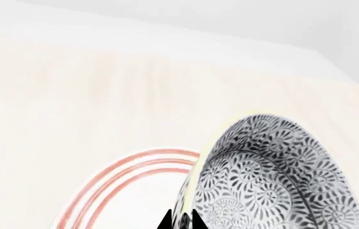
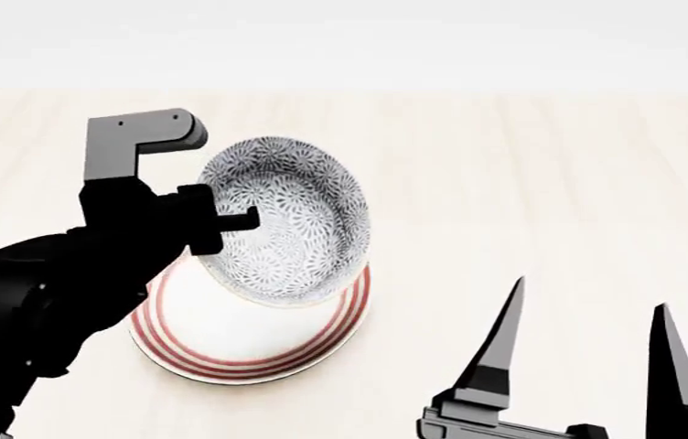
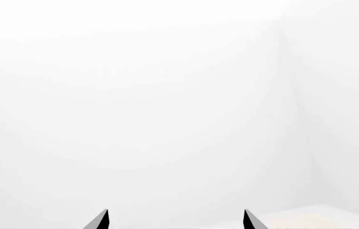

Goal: Put the bowl on the plate.

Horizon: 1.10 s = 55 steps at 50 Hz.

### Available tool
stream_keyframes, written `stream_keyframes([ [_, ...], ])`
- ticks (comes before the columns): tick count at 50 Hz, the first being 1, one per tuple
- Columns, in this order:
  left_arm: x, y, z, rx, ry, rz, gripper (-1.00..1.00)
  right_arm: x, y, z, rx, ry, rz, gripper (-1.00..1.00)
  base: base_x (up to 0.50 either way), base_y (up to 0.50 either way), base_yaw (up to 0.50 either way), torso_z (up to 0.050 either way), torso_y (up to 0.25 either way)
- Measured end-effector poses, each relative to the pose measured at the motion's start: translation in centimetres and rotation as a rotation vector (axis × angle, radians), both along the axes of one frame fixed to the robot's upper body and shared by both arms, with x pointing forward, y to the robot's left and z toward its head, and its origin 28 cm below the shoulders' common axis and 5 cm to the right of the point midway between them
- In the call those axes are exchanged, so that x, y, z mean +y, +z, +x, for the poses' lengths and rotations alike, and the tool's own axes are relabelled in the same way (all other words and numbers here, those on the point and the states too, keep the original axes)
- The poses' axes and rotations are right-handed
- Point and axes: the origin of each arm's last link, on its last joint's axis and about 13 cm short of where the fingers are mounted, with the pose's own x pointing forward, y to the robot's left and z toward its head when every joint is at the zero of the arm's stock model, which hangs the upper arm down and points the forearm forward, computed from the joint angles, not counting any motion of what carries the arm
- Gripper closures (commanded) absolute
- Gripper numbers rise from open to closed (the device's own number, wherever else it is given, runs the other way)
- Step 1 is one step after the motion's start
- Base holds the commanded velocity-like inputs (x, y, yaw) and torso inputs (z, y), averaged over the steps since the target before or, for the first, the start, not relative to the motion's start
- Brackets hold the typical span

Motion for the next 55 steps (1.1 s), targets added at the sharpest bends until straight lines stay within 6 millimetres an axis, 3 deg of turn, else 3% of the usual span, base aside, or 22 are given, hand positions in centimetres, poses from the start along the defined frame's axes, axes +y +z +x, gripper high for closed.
stream_keyframes([
  [55,0.5,-1.4,0.1,0.106,0.086,-0.015,1.00,0.2,-0.7,-0.1,0.022,0.012,-0.006,-1.00,0.00,0.00,0.00,0.000,0.000],
])
